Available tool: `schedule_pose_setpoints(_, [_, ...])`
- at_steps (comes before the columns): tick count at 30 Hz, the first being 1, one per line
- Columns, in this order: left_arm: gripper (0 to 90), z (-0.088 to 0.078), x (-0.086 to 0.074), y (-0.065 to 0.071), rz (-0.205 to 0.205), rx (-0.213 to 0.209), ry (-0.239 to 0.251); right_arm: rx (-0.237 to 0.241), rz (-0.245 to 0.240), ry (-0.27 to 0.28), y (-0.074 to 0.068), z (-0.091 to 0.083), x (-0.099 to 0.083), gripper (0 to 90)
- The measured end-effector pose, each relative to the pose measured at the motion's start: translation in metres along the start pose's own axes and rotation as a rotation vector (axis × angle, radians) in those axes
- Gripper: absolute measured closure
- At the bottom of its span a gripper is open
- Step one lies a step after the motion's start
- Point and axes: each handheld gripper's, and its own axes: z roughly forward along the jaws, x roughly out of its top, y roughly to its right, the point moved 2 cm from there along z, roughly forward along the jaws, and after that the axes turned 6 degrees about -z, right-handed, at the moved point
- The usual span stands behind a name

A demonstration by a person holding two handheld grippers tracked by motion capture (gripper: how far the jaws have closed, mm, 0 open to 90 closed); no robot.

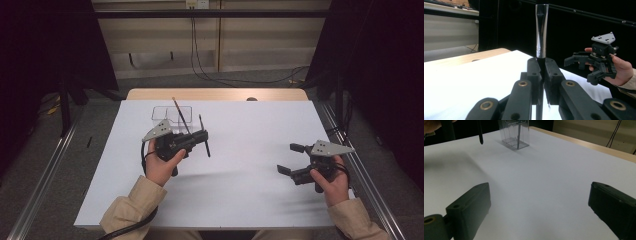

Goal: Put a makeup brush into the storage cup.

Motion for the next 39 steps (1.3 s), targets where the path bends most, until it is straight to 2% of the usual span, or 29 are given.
schedule_pose_setpoints(16, [83.9, -0.007, 0.003, -0.004, 0.001, 0.037, -0.005, 0.021, -0.008, 0.002, -0.001, 0.003, -0.002, 4.2])
schedule_pose_setpoints(34, [84.0, -0.010, 0.019, -0.018, -0.002, 0.084, 0.021, 0.023, -0.007, 0.002, -0.001, 0.002, -0.004, 4.2])
schedule_pose_setpoints(39, [83.9, -0.012, 0.021, -0.023, 0.008, 0.103, 0.013, 0.028, -0.016, 0.000, -0.001, 0.003, -0.003, 4.2])
